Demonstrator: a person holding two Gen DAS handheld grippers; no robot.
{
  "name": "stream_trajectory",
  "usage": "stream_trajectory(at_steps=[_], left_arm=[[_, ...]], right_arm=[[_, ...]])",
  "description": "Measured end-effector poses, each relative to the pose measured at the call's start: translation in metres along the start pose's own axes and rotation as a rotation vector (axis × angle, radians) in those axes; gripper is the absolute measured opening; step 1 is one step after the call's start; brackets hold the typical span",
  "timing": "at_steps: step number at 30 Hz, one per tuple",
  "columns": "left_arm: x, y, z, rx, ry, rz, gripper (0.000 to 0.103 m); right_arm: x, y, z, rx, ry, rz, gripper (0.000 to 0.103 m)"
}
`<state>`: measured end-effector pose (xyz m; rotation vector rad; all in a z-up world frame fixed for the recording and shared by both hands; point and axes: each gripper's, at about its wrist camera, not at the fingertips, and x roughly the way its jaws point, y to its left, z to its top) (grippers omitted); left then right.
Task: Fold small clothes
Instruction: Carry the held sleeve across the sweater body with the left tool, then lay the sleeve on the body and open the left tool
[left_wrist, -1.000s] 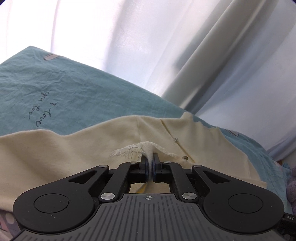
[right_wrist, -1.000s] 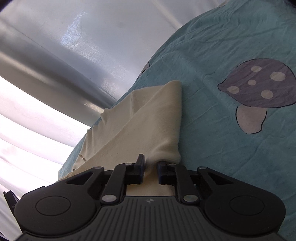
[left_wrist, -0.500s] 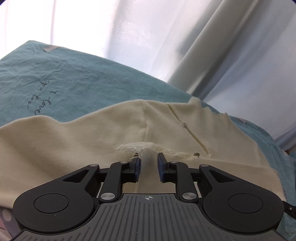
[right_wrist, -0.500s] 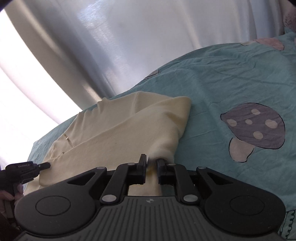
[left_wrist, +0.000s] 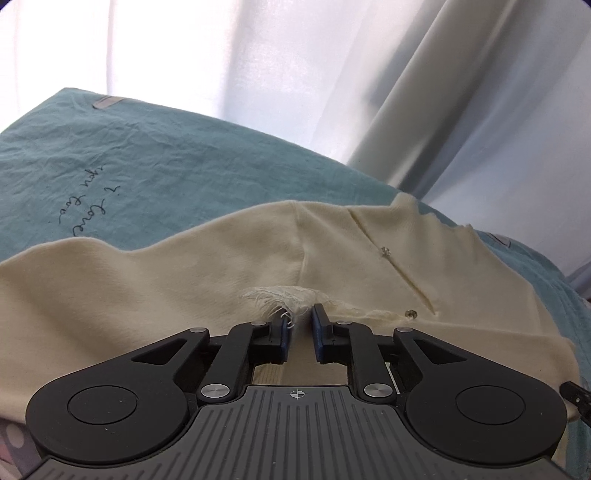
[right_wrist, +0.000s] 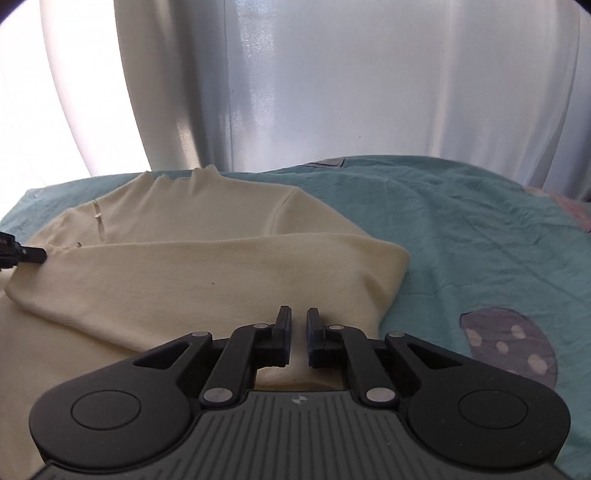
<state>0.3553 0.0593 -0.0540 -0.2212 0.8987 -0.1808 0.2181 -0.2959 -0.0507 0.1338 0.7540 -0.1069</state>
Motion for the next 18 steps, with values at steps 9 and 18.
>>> stream_trajectory(at_steps=[9,18], left_arm=[[-0.073,0.055,-0.015,-0.265,-0.167,0.200,0.086],[-0.138,0.211,-0.063,-0.908,-0.218,0.453,0.049]], right_arm=[[-0.025,0.015,-0.001,-0.047,-0.028,0.054,0.006],[-0.045,0.017,-0.016,-0.008,-0.011,0.157,0.011]])
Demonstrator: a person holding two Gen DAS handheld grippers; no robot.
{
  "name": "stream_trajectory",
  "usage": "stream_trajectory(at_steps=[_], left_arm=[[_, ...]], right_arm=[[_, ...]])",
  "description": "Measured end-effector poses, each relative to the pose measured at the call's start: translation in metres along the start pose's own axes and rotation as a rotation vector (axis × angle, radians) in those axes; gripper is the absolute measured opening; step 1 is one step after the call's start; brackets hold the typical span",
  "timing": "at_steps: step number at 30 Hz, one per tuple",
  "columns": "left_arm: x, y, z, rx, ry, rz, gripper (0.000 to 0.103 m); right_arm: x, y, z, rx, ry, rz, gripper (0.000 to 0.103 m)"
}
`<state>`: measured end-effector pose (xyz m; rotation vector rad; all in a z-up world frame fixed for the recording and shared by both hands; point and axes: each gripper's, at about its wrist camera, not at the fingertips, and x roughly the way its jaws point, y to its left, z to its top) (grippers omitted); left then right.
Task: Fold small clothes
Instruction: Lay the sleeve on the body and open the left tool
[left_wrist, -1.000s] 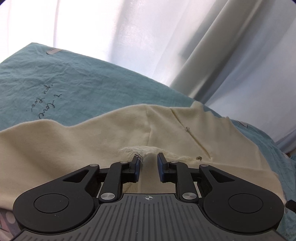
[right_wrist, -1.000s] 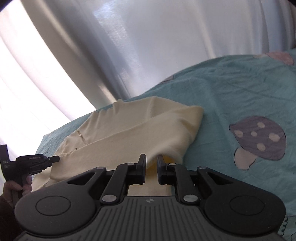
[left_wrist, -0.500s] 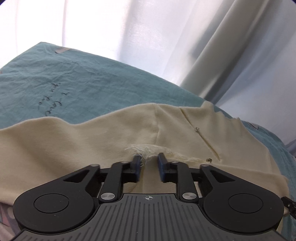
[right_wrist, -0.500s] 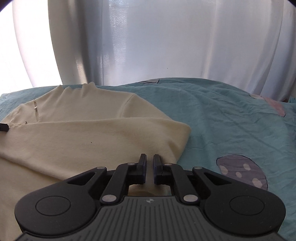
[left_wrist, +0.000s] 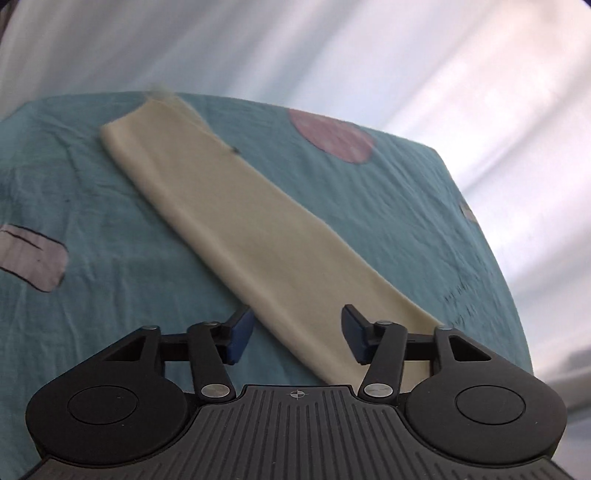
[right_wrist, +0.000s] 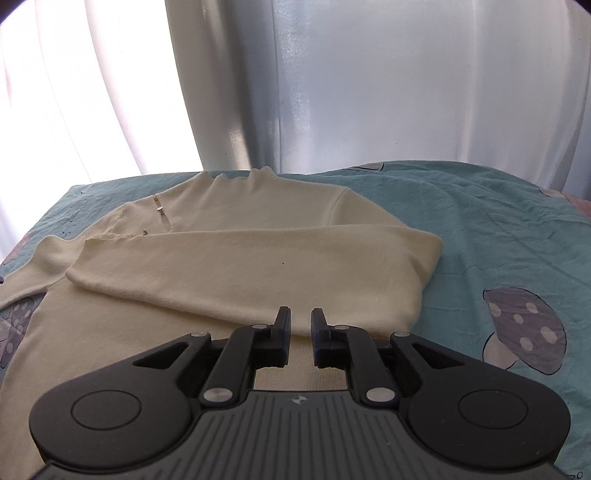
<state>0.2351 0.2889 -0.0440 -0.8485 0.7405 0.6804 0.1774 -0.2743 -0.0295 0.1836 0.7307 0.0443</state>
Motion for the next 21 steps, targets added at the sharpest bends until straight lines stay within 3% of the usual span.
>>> stream_trajectory(at_steps=[2,3,4,15,18,21], left_arm=[[0.005,0.025,0.015,-0.111,-0.008,-0.004,0.025],[0.007,0.034,0.021,-0.156,-0.010,-0.013,0.023],[0.010,0.045,0.027,-0.214,-0.006,-0.019,0.012],[0.037,0.104,0.062,-0.539,-0.154,-0.180,0.012],[0.040,0.103,0.071,-0.536,-0.172,-0.169,0.009],[0.027,0.084,0.075,-0.426,-0.219,-0.182,0.009]], right_arm=[[-0.001,-0.002,-0.001,0.015,0.000,0.008,0.011],[-0.001,-0.002,-0.001,0.020,0.001,0.012,0.011],[-0.001,-0.002,-0.002,0.026,0.002,0.014,0.012],[-0.005,0.008,-0.003,0.019,0.005,0.040,0.016],[-0.008,0.008,-0.004,0.018,0.008,0.031,0.016],[-0.009,0.006,-0.005,0.023,0.009,0.018,0.016]])
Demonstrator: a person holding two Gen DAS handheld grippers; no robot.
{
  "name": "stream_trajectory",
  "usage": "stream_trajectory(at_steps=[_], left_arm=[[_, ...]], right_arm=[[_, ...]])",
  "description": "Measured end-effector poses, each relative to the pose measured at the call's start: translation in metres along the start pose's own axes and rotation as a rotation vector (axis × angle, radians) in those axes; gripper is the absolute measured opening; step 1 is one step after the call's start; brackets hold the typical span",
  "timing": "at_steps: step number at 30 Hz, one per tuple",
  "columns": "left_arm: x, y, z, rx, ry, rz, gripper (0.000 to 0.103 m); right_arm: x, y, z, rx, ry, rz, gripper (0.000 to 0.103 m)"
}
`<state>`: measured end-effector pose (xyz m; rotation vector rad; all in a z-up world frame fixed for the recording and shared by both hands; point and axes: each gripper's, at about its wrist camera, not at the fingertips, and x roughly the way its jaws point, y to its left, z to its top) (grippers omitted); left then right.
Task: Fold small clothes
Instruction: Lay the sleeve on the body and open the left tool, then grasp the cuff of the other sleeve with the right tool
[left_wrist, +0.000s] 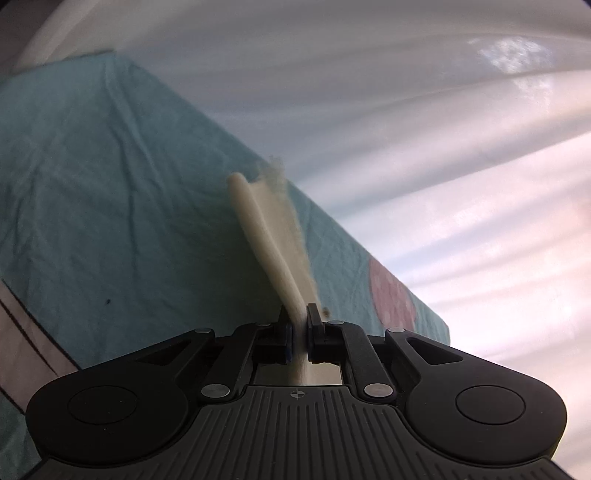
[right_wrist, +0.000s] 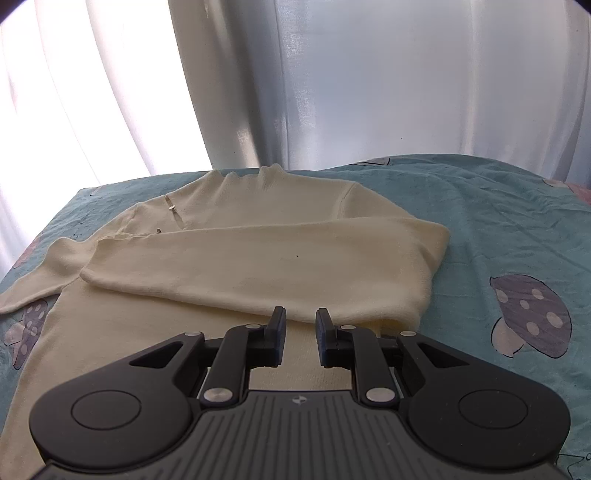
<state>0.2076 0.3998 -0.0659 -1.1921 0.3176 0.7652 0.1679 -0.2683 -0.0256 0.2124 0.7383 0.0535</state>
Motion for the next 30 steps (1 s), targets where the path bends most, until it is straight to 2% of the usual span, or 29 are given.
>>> stream_trajectory(at_steps=[3,5,10,12,13,15,16,19,21,24,26,30], left_arm=[[-0.023,-0.052,-0.025,0.278,-0.043,-0.124,0.008],[-0.047,-0.094,-0.059,0.483,-0.052,-0.223,0.008],[-0.113,-0.177,-0.190,0.958,0.043,-0.579,0.009],[-0.130,-0.190,-0.250,1.096,0.119,-0.688,0.009],[-0.133,-0.193,-0.277,1.156,0.167,-0.720,0.011],[-0.133,-0.190,-0.337,1.300,0.286,-0.729,0.026],[-0.130,-0.184,-0.364,1.371,0.358,-0.723,0.041],[-0.122,-0.163,-0.408,1.509,0.501,-0.658,0.041],[-0.127,-0.153,-0.405,1.496,0.515,-0.646,0.042],[-0.133,-0.146,-0.373,1.423,0.486,-0.618,0.055],[-0.129,-0.142,-0.352,1.390,0.445,-0.545,0.057],[-0.117,-0.131,-0.326,1.353,0.382,-0.352,0.057]], right_arm=[[-0.002,0.000,-0.001,0.002,-0.002,-0.008,0.016],[-0.003,0.000,-0.001,0.001,-0.007,-0.009,0.016],[-0.006,0.002,-0.001,0.010,-0.017,-0.004,0.016],[-0.007,0.003,-0.002,0.011,-0.017,0.004,0.016],[-0.008,0.003,-0.002,0.009,-0.018,0.010,0.016],[-0.009,0.003,-0.001,0.009,-0.015,0.021,0.016],[-0.010,0.003,-0.001,0.008,-0.014,0.025,0.016],[-0.009,0.001,0.002,0.016,-0.006,0.038,0.016],[-0.008,-0.002,0.006,0.031,0.002,0.066,0.016],[0.001,-0.002,0.017,0.056,0.019,0.134,0.017],[0.014,0.001,0.026,0.085,0.040,0.200,0.018],[0.056,0.022,0.046,0.104,0.102,0.303,0.031]])
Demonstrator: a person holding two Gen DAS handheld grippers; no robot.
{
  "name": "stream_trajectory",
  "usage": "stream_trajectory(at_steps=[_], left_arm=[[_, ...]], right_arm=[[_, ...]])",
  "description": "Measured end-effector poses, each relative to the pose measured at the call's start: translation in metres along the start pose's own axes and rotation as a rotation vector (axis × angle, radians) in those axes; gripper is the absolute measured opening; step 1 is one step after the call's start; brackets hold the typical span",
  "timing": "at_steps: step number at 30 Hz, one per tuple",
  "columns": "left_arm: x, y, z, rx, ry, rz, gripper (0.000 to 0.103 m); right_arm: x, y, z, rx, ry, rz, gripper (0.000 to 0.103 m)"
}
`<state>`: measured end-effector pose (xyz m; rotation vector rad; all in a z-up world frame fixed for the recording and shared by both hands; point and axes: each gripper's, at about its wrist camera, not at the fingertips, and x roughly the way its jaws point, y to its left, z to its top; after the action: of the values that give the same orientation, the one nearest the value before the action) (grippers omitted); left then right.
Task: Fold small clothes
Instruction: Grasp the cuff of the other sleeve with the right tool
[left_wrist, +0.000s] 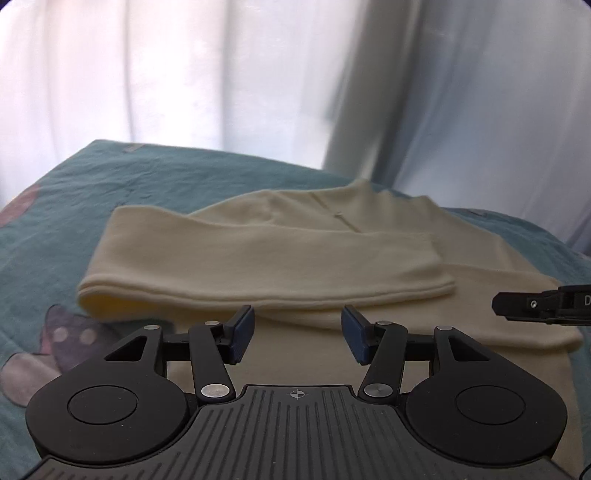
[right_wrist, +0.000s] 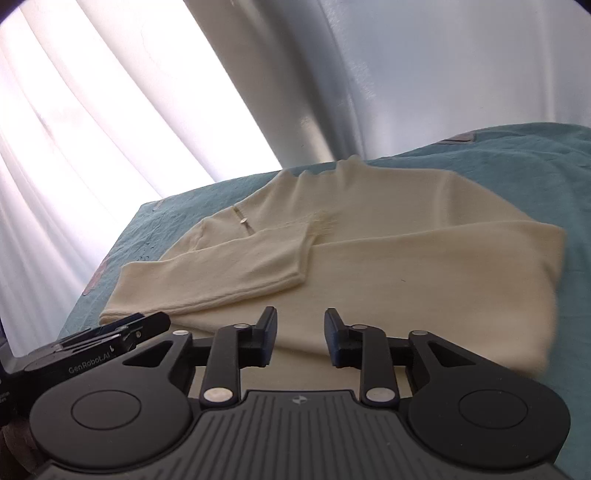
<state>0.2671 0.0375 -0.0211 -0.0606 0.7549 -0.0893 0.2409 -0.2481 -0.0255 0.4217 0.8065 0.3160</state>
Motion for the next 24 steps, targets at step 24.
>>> stream_trajectory(at_steps=[24], left_arm=[[0.010,0.049,0.005,-0.106,0.017,0.141,0.084]], right_arm=[[-0.050,-0.028,0.010,0.084,-0.185,-0.073,0.006]])
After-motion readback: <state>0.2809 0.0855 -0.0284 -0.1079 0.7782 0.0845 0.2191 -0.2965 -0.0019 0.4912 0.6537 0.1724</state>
